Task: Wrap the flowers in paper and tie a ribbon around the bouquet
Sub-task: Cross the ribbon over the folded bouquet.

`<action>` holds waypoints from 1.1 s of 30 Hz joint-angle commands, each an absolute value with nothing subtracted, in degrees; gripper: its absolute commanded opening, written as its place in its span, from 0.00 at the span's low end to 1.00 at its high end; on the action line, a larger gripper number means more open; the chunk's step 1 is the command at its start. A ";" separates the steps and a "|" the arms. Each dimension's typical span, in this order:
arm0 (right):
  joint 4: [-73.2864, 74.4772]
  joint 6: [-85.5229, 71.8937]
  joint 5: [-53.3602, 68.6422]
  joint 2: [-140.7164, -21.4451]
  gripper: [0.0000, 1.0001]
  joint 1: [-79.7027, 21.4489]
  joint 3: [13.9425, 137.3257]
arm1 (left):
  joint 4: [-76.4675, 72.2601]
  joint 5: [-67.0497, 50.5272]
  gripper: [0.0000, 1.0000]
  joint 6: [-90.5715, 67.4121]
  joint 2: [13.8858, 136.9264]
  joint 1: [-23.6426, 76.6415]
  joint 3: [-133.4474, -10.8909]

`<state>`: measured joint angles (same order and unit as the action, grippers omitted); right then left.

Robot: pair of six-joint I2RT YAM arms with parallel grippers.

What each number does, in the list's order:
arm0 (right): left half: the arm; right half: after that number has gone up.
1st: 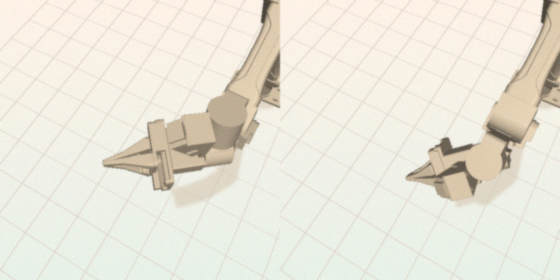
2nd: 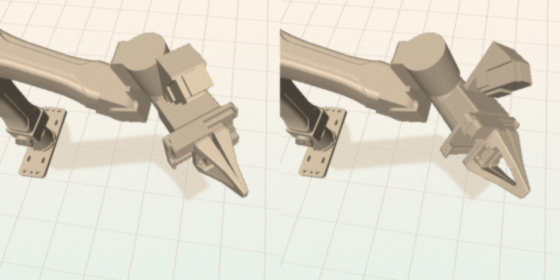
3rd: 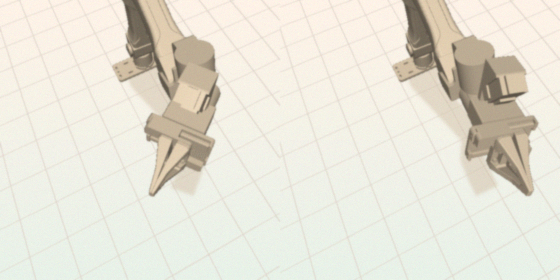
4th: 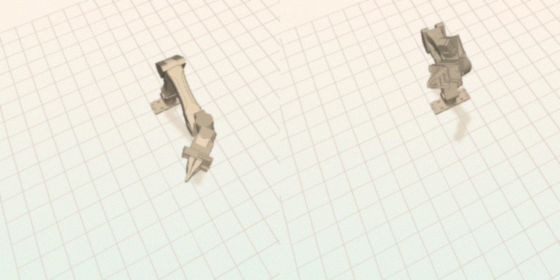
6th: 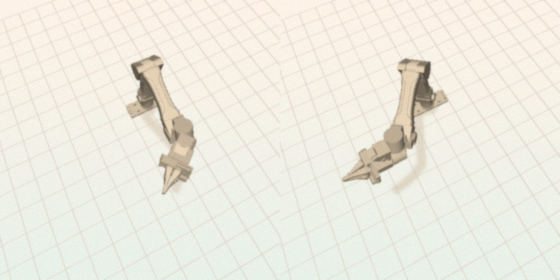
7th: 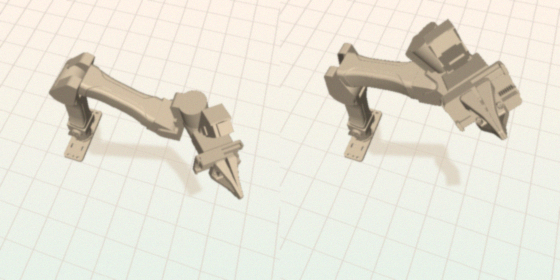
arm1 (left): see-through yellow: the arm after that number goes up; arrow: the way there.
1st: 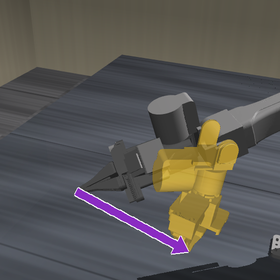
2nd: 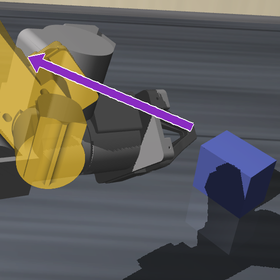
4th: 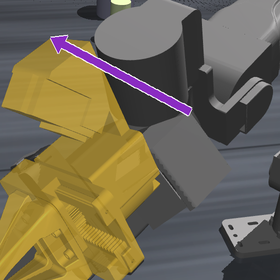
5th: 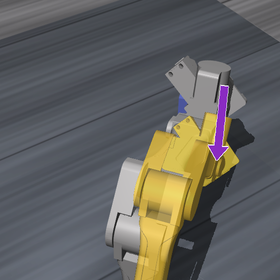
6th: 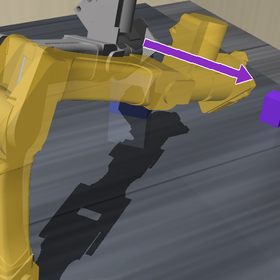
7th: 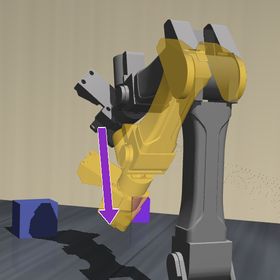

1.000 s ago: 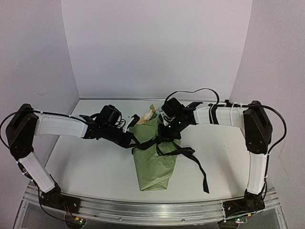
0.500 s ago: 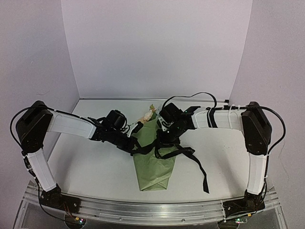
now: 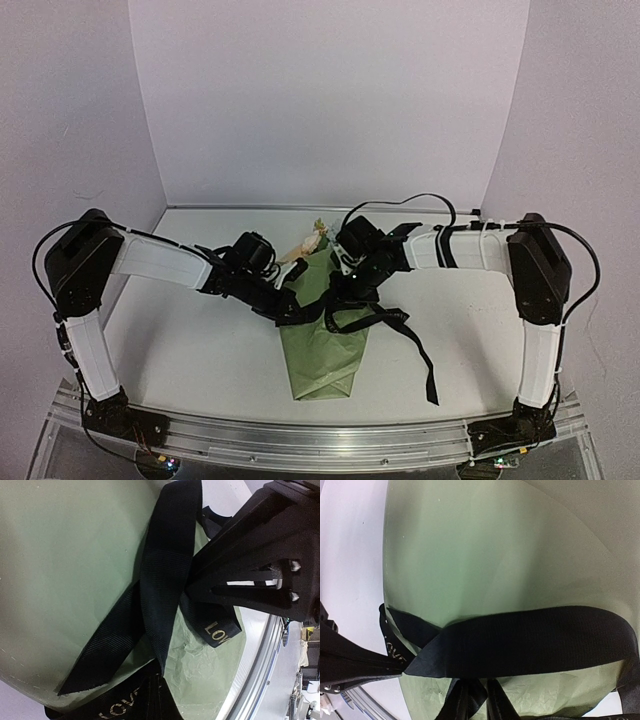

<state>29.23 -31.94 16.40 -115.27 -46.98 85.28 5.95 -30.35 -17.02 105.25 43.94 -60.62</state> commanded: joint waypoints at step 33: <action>33.01 -30.37 16.54 -102.44 0.35 -47.35 80.93 | 8.66 -16.10 0.49 -19.07 102.87 43.29 -63.33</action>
<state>32.08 -31.25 16.88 -105.92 -46.98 81.33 8.84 -19.65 -18.48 104.01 43.79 -61.80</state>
